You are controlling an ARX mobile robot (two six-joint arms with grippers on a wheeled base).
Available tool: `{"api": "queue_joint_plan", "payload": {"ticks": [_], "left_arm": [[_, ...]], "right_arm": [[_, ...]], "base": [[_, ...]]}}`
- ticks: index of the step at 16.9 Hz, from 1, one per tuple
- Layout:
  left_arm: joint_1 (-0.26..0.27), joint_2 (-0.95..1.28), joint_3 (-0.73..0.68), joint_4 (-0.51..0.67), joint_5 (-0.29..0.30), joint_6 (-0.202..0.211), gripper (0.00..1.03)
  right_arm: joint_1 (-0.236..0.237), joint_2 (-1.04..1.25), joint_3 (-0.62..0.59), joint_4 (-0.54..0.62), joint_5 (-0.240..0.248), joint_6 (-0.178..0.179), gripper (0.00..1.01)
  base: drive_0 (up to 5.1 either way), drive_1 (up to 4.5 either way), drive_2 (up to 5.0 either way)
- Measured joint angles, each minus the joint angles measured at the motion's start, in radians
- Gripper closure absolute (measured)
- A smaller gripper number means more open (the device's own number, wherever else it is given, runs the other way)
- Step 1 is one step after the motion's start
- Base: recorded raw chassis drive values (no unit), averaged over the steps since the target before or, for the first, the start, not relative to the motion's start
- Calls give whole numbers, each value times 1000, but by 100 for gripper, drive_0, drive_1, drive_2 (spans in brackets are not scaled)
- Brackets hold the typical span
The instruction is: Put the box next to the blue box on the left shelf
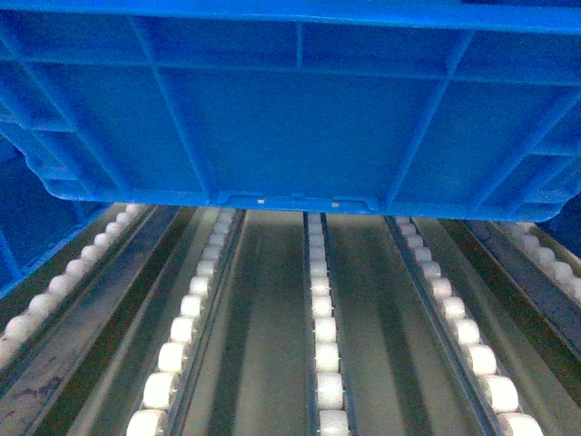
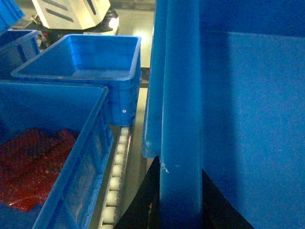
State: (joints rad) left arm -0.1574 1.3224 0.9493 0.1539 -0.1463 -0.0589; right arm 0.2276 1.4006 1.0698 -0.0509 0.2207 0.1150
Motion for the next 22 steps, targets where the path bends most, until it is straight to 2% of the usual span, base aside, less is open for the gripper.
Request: {"api": "queue_joint_plan", "payload": {"ticks": [4, 6, 7, 10, 12, 13, 14, 16, 19, 22], "left_arm": [[0, 0, -3, 19, -8, 7, 95], [-7, 0, -30, 108, -26, 24, 95], [-7, -4, -28, 98, -30, 28, 96], [-11, -11, -28, 29, -18, 36, 96], [-25, -11, -22, -133, -6, 18, 96], [-31, -10, -21, -184, -6, 5, 96], [-48, 3, -20, -266, -12, -18, 96], [-81, 36, -23, -298, -19, -69, 96], [-123, 48, -23, -307, -43, -95, 96], [-147, 71, -32, -340, -58, -116, 96]], "right_arm": [[0, 0, 0, 5, 1, -2, 81], [10, -1, -80, 230, 51, -50, 82], [9, -2, -77, 224, 40, -51, 82], [5, -10, -35, 50, -1, -14, 82], [-20, 8, 16, -154, -62, 24, 82], [-28, 21, 19, -205, -83, 34, 82], [-35, 47, 19, -235, -89, 34, 82], [-53, 85, 19, -248, -85, 30, 82], [-68, 106, 18, -245, -59, 30, 82], [-74, 148, -3, -234, -52, 34, 83]], "base": [[0, 0, 0], [0, 0, 0], [0, 0, 0], [0, 0, 0], [0, 0, 0], [0, 0, 0], [0, 0, 0], [0, 0, 0], [0, 0, 0], [0, 0, 0]]}}
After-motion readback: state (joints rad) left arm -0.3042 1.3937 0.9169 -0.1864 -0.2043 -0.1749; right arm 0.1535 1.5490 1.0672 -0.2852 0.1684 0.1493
